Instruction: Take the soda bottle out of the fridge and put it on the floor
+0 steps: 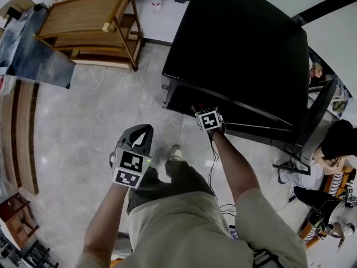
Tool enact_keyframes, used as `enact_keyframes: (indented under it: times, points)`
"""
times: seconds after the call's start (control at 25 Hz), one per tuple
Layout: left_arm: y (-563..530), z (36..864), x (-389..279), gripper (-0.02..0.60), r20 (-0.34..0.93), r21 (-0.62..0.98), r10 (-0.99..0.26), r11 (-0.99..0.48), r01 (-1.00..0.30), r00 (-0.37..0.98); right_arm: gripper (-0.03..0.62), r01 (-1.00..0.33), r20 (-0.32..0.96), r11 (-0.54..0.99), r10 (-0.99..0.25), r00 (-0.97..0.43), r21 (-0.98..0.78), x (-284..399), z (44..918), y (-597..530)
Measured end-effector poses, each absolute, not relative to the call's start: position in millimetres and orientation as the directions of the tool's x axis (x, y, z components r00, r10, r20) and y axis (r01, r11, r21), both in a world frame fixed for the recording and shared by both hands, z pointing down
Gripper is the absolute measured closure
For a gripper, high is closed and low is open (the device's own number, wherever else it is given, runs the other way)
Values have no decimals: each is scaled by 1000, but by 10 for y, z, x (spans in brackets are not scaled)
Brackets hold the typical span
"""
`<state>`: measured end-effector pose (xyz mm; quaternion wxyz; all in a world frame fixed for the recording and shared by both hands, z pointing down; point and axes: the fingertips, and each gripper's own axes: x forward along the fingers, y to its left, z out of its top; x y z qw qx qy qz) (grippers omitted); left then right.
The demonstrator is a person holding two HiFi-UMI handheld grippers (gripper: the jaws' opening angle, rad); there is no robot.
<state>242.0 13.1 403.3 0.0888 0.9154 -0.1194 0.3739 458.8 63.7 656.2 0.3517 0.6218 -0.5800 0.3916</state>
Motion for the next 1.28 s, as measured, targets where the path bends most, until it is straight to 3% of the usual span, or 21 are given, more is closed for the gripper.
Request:
enact_keyframes:
  times: [0.28, 0.72, 1.28]
  points:
    - [88, 3832, 2319, 575, 693, 66, -158, -958, -279, 704, 482, -1000, 910, -7, -414, -20, -25, 4367, 6146, 770]
    - [18, 3253, 1995, 575, 658, 21, -185, -964, -264, 730, 482, -999, 887, 39, -461, -34, -17, 3951, 4912, 827]
    - [76, 2613, 1508, 575, 615, -19, -232, -960, -280, 754, 482, -958, 858, 287, -497, -127, 24, 3141, 3517, 849]
